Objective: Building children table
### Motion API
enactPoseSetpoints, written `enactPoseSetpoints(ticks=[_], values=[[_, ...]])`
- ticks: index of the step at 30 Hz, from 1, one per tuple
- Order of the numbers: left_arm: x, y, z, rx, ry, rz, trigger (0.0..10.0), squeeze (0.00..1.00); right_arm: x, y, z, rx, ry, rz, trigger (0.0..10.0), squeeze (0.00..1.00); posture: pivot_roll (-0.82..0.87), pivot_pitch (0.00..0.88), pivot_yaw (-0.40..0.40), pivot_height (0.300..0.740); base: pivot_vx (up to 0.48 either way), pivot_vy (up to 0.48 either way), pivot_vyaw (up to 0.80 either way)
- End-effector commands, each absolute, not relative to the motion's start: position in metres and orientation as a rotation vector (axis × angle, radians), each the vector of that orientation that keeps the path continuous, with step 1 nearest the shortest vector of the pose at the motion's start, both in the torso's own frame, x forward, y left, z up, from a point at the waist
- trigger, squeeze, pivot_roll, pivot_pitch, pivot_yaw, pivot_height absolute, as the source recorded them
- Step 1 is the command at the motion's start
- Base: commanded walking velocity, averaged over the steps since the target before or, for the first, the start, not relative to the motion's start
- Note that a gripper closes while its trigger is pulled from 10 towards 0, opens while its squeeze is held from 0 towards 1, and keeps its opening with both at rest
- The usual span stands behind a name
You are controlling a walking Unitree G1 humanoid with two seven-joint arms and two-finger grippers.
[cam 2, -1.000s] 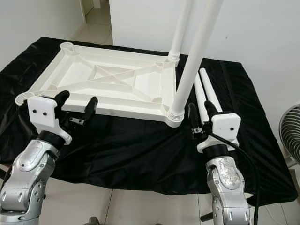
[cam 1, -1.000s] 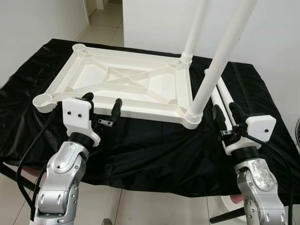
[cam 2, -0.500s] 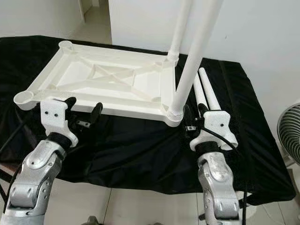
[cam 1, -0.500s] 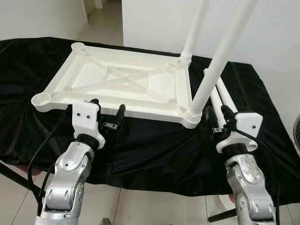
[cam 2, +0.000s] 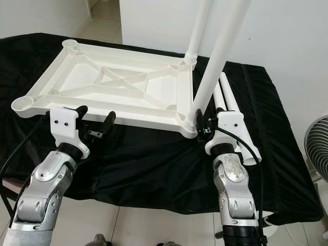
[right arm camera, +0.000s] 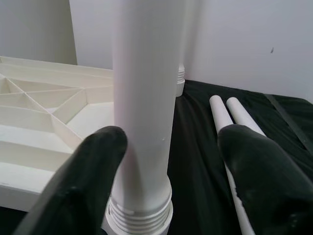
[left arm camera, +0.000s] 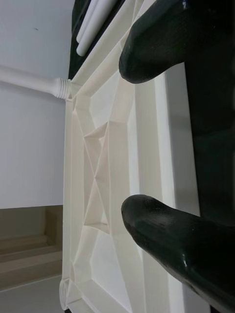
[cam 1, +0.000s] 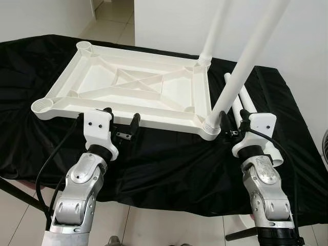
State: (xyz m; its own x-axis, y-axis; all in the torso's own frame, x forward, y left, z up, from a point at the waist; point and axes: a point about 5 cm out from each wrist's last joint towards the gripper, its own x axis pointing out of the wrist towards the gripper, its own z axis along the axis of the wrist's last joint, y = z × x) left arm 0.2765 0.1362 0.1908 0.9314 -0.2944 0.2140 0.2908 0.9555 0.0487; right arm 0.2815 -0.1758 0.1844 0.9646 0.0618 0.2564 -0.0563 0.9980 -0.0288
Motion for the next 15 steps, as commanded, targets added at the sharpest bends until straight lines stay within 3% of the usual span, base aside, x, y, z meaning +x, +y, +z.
enactPoseSetpoints(ticks=[1,2,3,4,5,15], values=[[0.277,0.132,0.189,0.028,-0.221,-0.337,10.0,1.00,0.282,-0.176,0.183,-0.005,-0.261,0.067,10.0,1.00,0.11,0.080,-0.084,0.740,0.000,0.000,0.00],[0.280,0.133,0.189,0.042,-0.223,-0.322,10.0,0.00,0.284,-0.173,0.181,-0.018,-0.260,0.071,10.0,1.00,0.11,0.077,-0.084,0.740,0.000,0.000,0.00],[0.282,0.133,0.188,0.052,-0.218,-0.313,10.0,0.00,0.286,-0.172,0.179,-0.021,-0.257,0.074,10.0,0.68,0.12,0.070,-0.084,0.740,0.000,0.000,0.00],[0.282,0.133,0.188,0.052,-0.218,-0.313,10.0,0.00,0.286,-0.172,0.179,-0.021,-0.257,0.074,10.0,0.68,0.12,0.070,-0.084,0.740,0.000,0.000,0.00],[0.284,0.134,0.187,0.065,-0.215,-0.299,10.0,0.00,0.287,-0.171,0.178,-0.022,-0.250,0.075,10.0,0.00,0.12,0.070,-0.085,0.740,0.000,0.000,0.00],[0.283,0.124,0.175,0.099,-0.196,-0.330,10.0,0.00,0.289,-0.169,0.166,-0.033,-0.233,0.086,10.0,0.00,0.12,0.058,-0.076,0.740,0.000,0.000,0.00]])
